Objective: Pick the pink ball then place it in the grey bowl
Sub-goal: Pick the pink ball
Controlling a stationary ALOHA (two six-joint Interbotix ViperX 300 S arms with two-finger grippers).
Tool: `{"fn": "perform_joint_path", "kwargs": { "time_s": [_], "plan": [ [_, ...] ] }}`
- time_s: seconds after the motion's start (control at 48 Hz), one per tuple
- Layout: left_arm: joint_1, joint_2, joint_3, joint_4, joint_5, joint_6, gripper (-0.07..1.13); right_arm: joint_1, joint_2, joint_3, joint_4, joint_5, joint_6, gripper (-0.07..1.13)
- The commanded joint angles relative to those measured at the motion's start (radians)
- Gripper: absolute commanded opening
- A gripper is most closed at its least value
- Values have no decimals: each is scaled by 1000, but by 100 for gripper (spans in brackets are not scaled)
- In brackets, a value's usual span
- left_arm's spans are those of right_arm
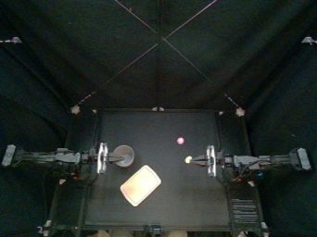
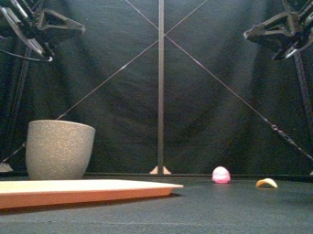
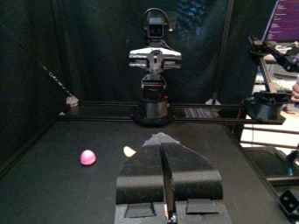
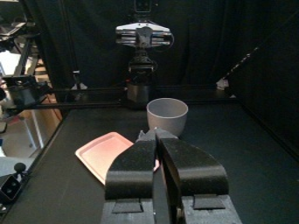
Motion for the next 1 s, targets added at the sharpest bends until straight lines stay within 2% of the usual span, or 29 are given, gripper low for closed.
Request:
{"fn": "perform_joint_path", "kwargs": {
  "time_s": [0.021,0.167,0.25,0.375,0.438,0.521,0.792,1.0],
  "plan": [
    [0,12,-14,-2,-8,3,3,-49,41,-12,-5,-3,-5,4],
    [-2,12,-6,-2,-12,3,3,-198,135,-12,14,-2,9,13],
    [-2,12,-5,-2,-12,2,3,-291,204,-8,28,0,15,27],
    [-2,12,2,-2,-12,0,3,-394,299,-9,31,-2,17,61],
    [0,12,5,-2,-12,2,3,-446,368,-15,38,0,17,87],
    [0,12,9,-2,-12,3,3,-491,437,-28,44,-2,15,106],
    [5,12,18,-2,-12,3,3,-600,653,-86,14,2,11,106],
    [18,12,28,-2,-12,3,3,-607,805,-152,-25,8,15,106]
  ]
}}
